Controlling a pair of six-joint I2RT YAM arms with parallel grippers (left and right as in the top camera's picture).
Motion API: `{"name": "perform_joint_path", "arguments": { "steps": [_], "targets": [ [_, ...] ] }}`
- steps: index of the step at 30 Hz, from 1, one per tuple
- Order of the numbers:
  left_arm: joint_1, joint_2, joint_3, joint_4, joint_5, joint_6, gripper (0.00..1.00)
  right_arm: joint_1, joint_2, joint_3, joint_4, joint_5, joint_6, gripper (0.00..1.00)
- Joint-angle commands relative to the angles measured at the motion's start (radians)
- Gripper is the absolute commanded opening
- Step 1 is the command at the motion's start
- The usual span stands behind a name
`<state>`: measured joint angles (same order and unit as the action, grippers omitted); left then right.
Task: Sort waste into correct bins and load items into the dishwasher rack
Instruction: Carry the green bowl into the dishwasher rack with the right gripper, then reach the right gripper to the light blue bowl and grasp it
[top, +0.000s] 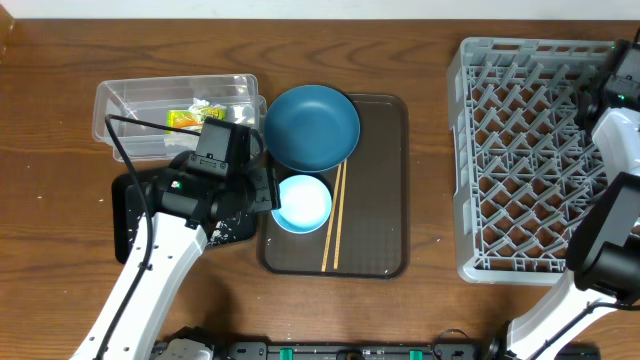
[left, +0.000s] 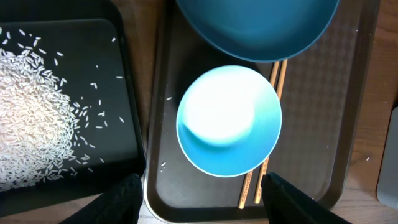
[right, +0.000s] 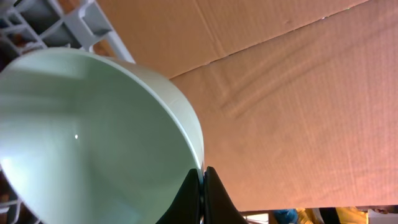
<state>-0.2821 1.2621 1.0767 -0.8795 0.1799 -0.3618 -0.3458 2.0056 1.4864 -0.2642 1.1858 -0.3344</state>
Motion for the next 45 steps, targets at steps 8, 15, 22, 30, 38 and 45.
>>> {"name": "perform_joint_path", "arguments": {
  "steps": [8,15,22,30,38,45],
  "targets": [
    [0.005,-0.002,0.007,-0.002,-0.009,0.009,0.64,0.115,0.015,-0.011,-0.050,-0.096,0.098,0.02],
    [0.005,-0.002,0.007,-0.003,-0.009,0.010,0.64,0.161,0.015,-0.011,-0.221,-0.178,0.190,0.41],
    [0.005,-0.002,0.007,-0.003,-0.009,0.010,0.64,0.163,0.012,-0.011,-0.418,-0.263,0.340,0.44],
    [0.005,-0.002,0.007,-0.003,-0.009,0.010,0.64,0.166,-0.113,-0.011,-0.466,-0.463,0.341,0.44],
    [0.005,-0.002,0.007,-0.003,-0.010,0.010,0.64,0.251,-0.371,-0.011,-0.491,-1.107,0.341,0.59],
    [0.005,-0.002,0.007,-0.065,-0.103,-0.002,0.64,0.443,-0.408,-0.011,-0.524,-1.523,0.342,0.59]
  ]
}}
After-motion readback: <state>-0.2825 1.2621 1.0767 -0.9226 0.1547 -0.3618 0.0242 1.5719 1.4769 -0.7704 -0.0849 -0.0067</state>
